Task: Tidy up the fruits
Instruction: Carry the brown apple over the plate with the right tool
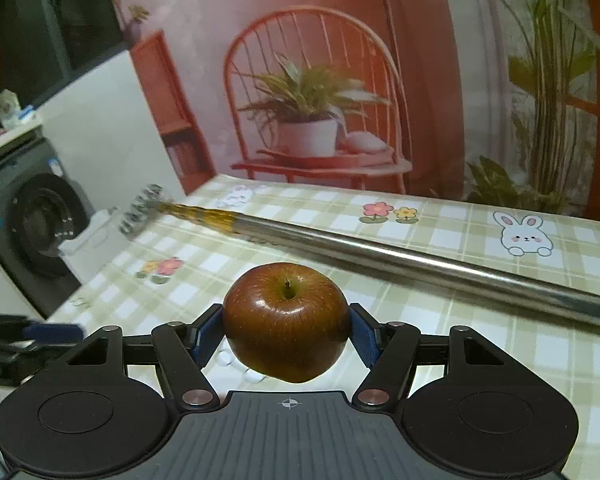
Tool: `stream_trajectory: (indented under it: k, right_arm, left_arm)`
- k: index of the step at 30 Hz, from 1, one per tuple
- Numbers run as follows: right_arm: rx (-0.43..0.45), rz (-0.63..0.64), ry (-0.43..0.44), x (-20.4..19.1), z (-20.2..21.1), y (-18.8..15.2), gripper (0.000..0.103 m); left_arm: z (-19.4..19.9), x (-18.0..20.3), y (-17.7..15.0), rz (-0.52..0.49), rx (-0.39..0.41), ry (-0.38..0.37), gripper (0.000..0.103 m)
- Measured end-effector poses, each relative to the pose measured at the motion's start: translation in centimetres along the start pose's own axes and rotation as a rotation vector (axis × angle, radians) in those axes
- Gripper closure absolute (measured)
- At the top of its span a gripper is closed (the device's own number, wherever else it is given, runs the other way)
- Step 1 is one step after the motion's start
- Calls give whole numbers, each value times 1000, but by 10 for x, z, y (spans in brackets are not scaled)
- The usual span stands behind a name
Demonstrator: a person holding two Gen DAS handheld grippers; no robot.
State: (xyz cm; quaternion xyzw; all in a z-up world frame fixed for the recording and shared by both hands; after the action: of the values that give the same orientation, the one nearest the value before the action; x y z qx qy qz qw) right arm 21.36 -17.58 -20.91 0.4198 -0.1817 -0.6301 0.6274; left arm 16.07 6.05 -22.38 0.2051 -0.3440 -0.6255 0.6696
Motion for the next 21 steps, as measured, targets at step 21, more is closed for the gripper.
stream_trajectory:
  k: [21]
  right_arm:
    - [74, -88, -38, -28, 81, -74, 41]
  left_arm:
    - [30, 14, -12, -27, 11, -22, 38]
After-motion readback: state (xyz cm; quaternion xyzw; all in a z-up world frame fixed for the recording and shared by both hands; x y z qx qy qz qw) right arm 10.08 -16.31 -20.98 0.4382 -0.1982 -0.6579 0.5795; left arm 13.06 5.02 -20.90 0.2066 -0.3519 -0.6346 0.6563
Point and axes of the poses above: each gripper's, at about its wrist camera, not at the fingertips, and z roughly against the way its jaws point, x to its right, y to its top, the point moved 5 cm from there along -z, roughly the way its jaws point
